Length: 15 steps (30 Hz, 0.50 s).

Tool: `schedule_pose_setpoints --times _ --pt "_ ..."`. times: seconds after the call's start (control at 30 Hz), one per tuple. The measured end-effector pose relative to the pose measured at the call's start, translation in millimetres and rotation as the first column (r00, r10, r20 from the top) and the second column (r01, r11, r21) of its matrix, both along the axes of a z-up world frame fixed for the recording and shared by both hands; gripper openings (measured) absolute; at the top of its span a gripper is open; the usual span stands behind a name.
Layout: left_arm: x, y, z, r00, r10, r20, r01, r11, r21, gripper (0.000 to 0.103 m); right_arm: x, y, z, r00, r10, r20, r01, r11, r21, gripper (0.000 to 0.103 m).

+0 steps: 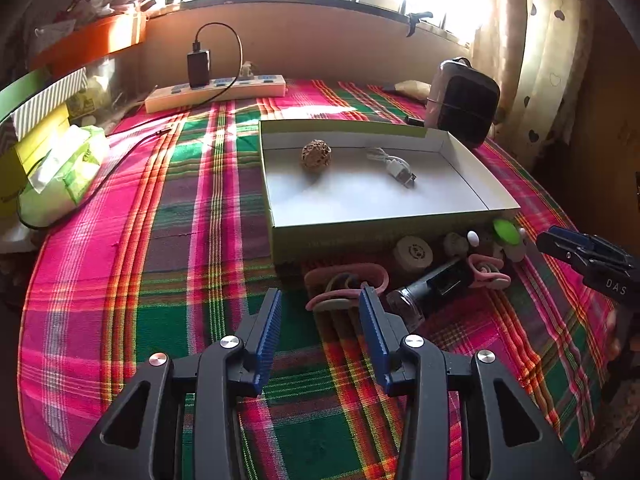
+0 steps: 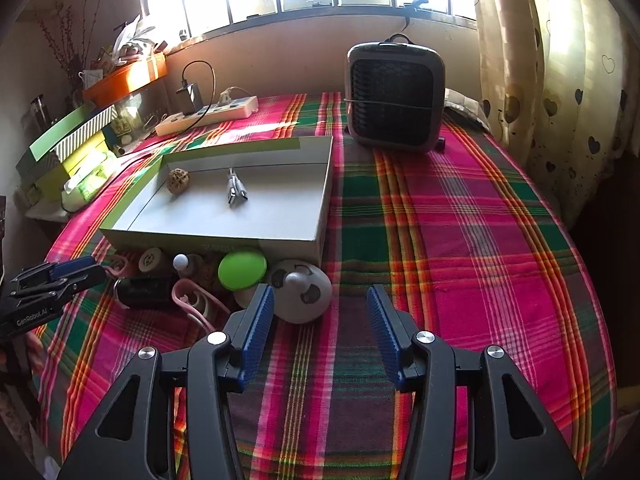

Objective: Organize objects
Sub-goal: 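Move both grippers back toward the remaining items beside the box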

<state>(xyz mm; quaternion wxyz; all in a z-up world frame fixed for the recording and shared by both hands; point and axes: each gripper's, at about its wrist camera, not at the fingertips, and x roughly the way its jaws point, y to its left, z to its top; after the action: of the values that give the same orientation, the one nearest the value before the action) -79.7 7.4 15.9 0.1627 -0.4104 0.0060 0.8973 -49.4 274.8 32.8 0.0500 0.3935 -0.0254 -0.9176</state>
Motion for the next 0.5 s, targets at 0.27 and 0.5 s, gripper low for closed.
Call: schedule_pose_setpoints --times 0.27,0.5 --pt "1.0 7.4 -9.9 1.000 -0.010 0.023 0.010 1.000 -0.021 0.039 -10.3 -0.2 -14.3 0.999 0.031 0.044 -0.031 0.999 -0.016 0.055" --pt "-1.8 3.1 -7.5 1.000 0.003 0.018 -0.003 1.000 -0.013 0.039 -25.0 -0.8 -20.5 0.994 0.072 0.082 -0.071 0.997 -0.021 0.064"
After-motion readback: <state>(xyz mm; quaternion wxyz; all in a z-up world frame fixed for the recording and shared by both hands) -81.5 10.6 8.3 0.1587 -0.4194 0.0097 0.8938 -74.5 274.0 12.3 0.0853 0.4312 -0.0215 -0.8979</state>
